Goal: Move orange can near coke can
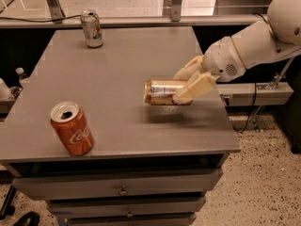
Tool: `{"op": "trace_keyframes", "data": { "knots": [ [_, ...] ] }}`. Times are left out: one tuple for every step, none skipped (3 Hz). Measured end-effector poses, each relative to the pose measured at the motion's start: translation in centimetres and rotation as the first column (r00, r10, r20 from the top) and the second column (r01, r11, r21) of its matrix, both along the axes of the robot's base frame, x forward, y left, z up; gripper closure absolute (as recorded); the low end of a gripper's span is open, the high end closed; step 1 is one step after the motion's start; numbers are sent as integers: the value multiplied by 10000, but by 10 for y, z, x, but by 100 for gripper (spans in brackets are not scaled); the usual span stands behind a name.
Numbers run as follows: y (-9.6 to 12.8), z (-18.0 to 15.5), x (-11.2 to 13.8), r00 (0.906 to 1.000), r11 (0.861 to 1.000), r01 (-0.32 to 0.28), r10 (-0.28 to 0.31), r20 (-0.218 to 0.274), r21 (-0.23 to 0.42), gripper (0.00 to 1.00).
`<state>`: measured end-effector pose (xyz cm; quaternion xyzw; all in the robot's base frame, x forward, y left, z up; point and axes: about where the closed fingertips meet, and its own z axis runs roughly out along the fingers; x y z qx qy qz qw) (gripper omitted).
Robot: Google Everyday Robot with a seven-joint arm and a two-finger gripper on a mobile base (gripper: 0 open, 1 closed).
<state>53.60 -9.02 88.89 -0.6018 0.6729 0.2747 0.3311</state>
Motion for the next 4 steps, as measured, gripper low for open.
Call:
{"op": "trace_keyframes", "data": {
  "knots": [
    [16,0,2,9995,9994,-315,315,-15,-136,100],
    [41,-4,-11,9980,9971,-618,624,107,-448,100],
    [65,-17,-33,9955,9931,-942,948,59,-693,100],
    [89,-29,-55,9909,9882,-1345,1347,-24,-733,100]
  ]
}}
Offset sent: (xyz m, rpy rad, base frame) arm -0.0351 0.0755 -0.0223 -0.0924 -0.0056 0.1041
